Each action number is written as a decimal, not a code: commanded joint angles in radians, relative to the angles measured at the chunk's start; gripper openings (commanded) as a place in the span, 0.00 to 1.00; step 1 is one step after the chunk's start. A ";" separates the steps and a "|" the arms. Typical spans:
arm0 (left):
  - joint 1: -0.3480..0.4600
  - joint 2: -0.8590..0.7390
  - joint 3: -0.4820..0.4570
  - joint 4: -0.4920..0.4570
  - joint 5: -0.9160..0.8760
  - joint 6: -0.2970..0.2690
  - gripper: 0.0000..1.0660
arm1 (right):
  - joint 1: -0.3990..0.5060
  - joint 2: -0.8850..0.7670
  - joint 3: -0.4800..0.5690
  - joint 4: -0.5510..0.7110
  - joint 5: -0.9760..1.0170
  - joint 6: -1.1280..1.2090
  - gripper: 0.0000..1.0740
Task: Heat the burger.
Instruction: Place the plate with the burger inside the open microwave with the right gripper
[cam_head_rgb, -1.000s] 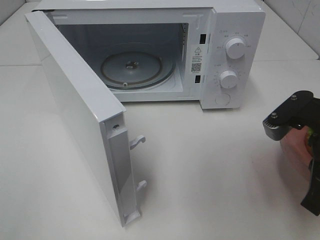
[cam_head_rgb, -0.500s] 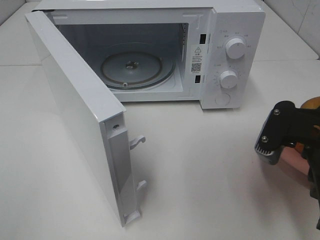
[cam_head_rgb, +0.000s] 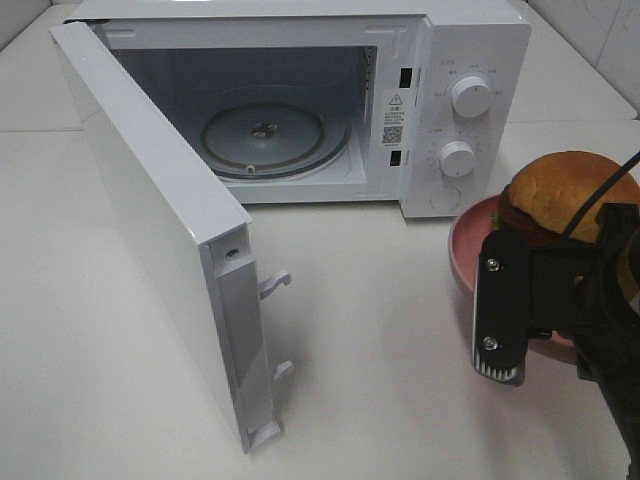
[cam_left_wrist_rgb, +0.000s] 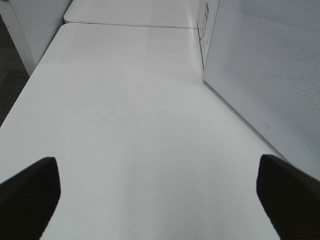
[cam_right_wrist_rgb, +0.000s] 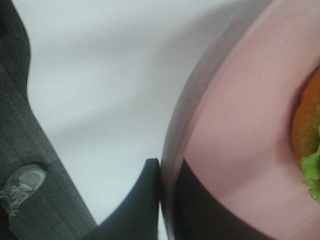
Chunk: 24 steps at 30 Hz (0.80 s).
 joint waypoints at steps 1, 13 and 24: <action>0.000 -0.015 0.002 -0.009 -0.008 -0.003 0.96 | 0.022 -0.013 -0.003 -0.081 -0.035 -0.003 0.00; 0.000 -0.015 0.002 -0.009 -0.008 -0.003 0.96 | 0.026 -0.013 -0.003 -0.211 -0.236 -0.092 0.00; 0.000 -0.015 0.002 -0.009 -0.008 -0.003 0.96 | 0.026 0.001 -0.003 -0.206 -0.338 -0.280 0.00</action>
